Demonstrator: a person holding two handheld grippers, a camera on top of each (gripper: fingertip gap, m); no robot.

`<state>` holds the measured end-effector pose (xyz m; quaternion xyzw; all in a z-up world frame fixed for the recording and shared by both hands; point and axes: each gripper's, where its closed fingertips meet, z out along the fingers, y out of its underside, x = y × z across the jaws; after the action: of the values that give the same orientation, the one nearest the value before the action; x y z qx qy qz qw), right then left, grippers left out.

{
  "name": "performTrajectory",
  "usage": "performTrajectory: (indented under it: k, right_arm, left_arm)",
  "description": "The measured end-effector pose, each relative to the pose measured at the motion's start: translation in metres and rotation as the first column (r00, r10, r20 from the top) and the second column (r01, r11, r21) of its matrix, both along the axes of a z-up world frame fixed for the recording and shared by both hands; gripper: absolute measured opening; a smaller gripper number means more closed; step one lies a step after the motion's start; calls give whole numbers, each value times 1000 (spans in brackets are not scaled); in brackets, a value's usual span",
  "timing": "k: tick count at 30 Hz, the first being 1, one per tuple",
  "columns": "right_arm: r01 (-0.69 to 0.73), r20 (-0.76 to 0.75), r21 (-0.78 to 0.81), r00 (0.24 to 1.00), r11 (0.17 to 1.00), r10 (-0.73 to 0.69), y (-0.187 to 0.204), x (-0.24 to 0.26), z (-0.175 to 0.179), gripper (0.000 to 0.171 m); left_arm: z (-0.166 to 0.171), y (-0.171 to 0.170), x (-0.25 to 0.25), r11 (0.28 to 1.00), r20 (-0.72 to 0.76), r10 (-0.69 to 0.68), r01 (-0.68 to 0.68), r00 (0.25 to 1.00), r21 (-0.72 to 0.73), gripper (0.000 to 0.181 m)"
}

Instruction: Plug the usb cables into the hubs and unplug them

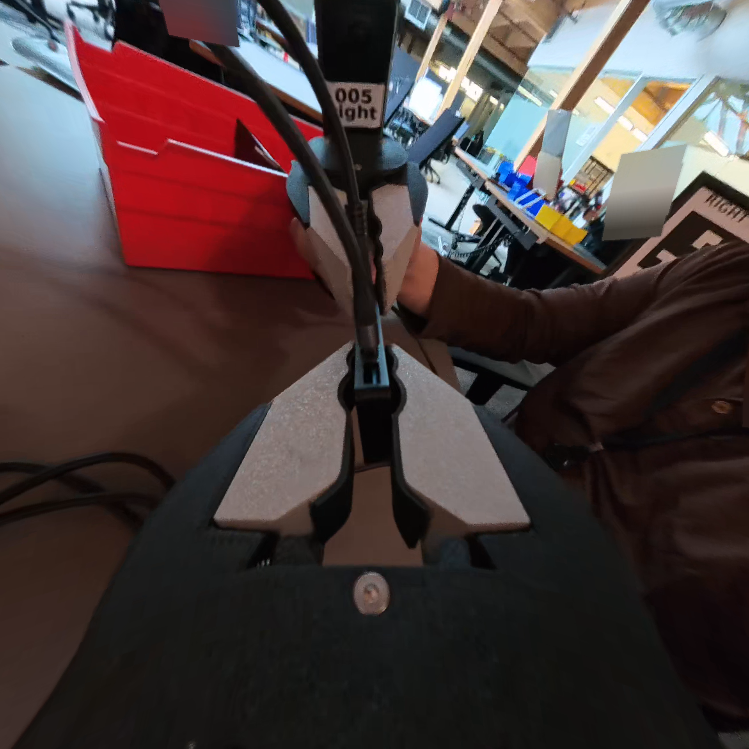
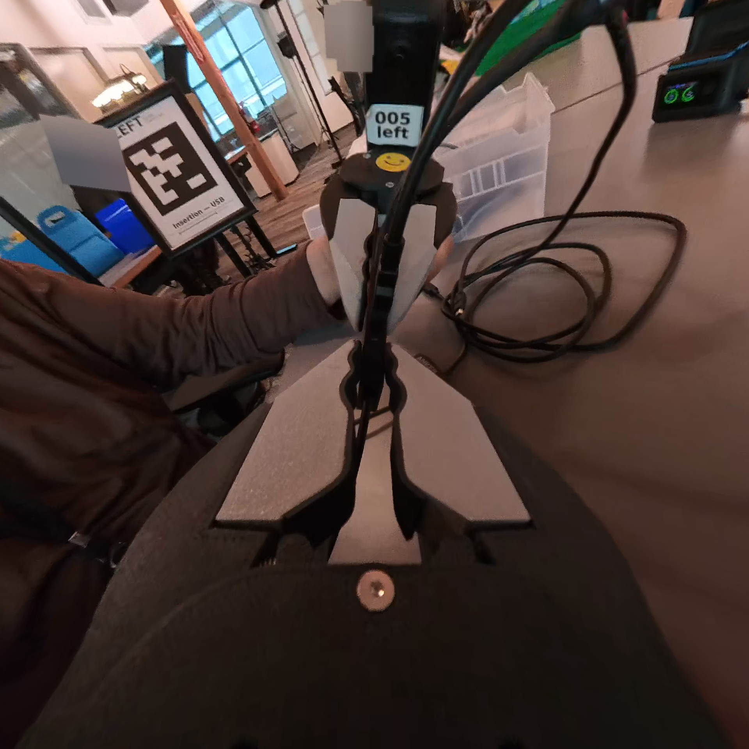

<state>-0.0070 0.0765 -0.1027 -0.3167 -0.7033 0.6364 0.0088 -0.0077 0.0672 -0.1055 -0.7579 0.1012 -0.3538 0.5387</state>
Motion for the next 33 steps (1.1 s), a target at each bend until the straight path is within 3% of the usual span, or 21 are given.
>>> performTrajectory:
  k: [8, 15, 19, 27, 33]
  right_arm:
    - [-64, -3, -44, 998, 997, 64, -11, 5, 3, 9]
    - [-36, -2, -39, 999, 999, 36, -9, 3, 2, 9]
    - [40, -12, -12, 999, 999, -40, -6, -8, -2, 7]
    - [194, -98, 58, 977, 979, -188, 6, -22, 1, 17]
    - [205, -113, 66, 974, 977, -196, -2, -24, 0, 16]
  left_arm:
    - [1, -12, 8, 998, 30, -45, 43, 999, 51, 14]
    - [-3, -8, 6, 998, 67, -31, 28, 997, 53, 12]
    - [-9, -4, -4, 996, -63, 60, -55, 996, 74, 9]
    - [-20, 0, -7, 998, -33, 67, -66, 997, 24, 10]
    - [-19, 3, -9, 996, -36, 86, -85, 996, 38, 10]
